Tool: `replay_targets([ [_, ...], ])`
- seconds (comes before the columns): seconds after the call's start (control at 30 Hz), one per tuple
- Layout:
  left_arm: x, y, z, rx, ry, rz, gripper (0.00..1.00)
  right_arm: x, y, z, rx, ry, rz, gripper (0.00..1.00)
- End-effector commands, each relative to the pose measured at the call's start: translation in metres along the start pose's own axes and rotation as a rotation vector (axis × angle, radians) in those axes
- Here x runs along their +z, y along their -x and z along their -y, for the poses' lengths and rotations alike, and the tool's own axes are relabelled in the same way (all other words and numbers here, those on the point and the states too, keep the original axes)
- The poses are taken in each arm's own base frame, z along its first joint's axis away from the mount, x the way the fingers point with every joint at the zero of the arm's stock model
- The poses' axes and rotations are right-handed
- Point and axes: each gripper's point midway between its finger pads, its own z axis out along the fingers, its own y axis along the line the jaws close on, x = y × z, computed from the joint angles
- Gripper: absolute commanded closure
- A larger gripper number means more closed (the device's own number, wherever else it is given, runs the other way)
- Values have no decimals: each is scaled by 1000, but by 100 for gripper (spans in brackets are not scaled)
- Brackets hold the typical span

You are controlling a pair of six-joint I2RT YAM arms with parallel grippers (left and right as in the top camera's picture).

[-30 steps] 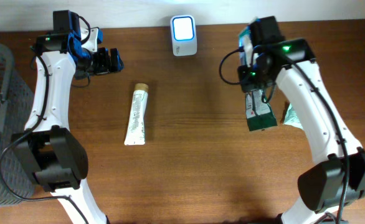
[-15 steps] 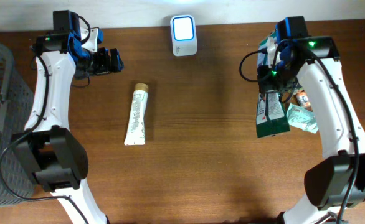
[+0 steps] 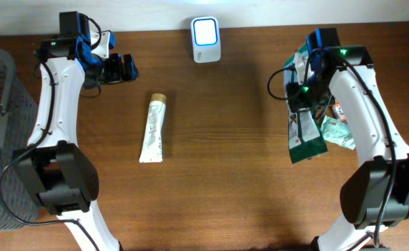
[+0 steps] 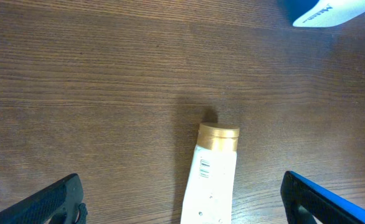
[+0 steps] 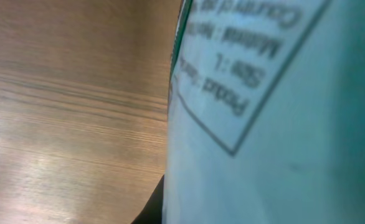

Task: Scan the item barcode
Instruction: 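Carry the glove pack right and drop it on the table, then reach the right gripper left to the cream tube and grasp it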

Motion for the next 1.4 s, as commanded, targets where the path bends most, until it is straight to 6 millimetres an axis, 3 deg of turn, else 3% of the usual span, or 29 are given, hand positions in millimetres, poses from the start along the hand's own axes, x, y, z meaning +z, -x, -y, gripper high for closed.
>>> replay_targets([
  [0.0,-9,4,2,10,3,23,1,21,-12,18,18,3,-48,96],
  [0.1,-9,4,2,11,3,23,1,29,-16,36,64,-3,-48,96],
  [0.17,-9,4,2,11,3,23,1,34,-16,59,100,-15,-25,96],
  [0.27,-9,4,2,11,3,23,1,37,-11,79,41,-27,15,96],
  [0.5,-9,4,2,11,3,23,1,44,-6,92,-79,-36,29,92],
  [0.57,-9,4,2,11,3,23,1,51,-10,97,-38,-31,7,71],
  [0.6,-9,4,2,11,3,23,1,52,-12,99,-13,-29,2,66],
  [0.73,-9,4,2,11,3,23,1,52,-16,115,78,-35,4,14],
  [0.83,-9,4,2,11,3,23,1,46,-14,128,134,-45,23,0],
  [1.0,-9,4,2,11,3,23,1,-1,4,141,180,-64,86,2],
  [1.17,-9,4,2,11,3,23,1,-63,24,117,232,-19,158,2],
  [1.23,-9,4,2,11,3,23,1,-81,36,84,226,119,205,2],
  [1.37,-9,4,2,11,3,23,1,-92,54,13,138,429,252,2],
])
